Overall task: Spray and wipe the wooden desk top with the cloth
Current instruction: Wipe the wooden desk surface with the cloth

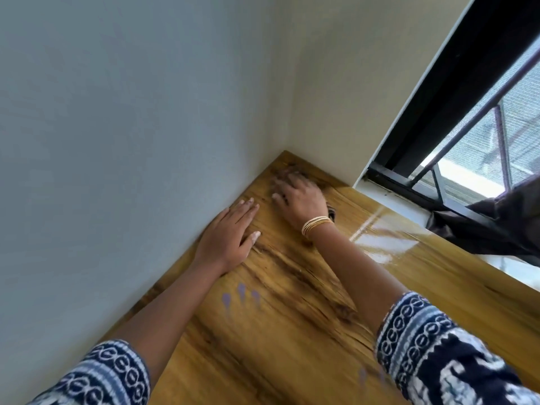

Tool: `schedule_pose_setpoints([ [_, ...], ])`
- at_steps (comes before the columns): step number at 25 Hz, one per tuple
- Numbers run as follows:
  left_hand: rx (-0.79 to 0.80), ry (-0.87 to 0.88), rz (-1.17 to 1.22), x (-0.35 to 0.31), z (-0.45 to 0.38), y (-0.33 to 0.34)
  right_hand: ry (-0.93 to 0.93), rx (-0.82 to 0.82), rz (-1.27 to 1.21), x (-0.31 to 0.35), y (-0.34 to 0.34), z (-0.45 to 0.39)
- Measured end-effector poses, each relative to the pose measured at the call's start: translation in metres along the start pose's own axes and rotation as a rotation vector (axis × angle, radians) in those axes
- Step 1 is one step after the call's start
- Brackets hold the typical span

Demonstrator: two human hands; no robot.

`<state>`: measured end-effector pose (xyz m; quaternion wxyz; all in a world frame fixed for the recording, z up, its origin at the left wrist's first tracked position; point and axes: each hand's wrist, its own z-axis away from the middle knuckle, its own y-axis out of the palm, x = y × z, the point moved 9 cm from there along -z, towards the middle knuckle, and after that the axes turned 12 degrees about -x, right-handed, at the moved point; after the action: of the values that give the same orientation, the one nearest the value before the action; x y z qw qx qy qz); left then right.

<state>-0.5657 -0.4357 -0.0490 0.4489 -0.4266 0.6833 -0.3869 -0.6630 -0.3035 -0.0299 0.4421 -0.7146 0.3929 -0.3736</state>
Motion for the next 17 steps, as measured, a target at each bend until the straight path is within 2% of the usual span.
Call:
schedule_pose_setpoints([
  [2,-0.01,0.001,-0.011,-0.001,0.001,-0.001,-0.289,0.141,-0.048,0.029,0.008,-0.001],
  [3,-0.013,-0.001,-0.006,0.0,0.001,-0.002,-0.348,0.204,-0.048,0.025,0.011,-0.013],
  [4,-0.009,0.001,0.003,0.0,0.001,-0.002,-0.314,0.232,-0.045,0.011,0.013,-0.028],
  [7,-0.016,0.002,0.015,0.0,0.001,-0.002,0.085,0.09,0.032,-0.039,0.008,-0.06],
  [8,-0.02,0.003,0.022,0.0,0.0,-0.002,0.162,0.054,0.066,-0.038,0.011,-0.059],
  [10,-0.023,-0.005,0.029,0.001,-0.001,-0.002,0.175,0.027,0.059,-0.015,0.015,-0.047],
  [13,-0.021,-0.003,0.033,0.001,-0.003,-0.002,0.072,0.058,-0.013,-0.007,0.007,-0.024],
  [15,-0.019,-0.008,0.028,0.001,-0.002,-0.002,0.15,-0.002,0.025,-0.032,-0.008,-0.002],
  [17,-0.009,-0.015,0.028,0.001,-0.002,-0.001,0.334,-0.092,0.077,-0.068,-0.024,0.034],
])
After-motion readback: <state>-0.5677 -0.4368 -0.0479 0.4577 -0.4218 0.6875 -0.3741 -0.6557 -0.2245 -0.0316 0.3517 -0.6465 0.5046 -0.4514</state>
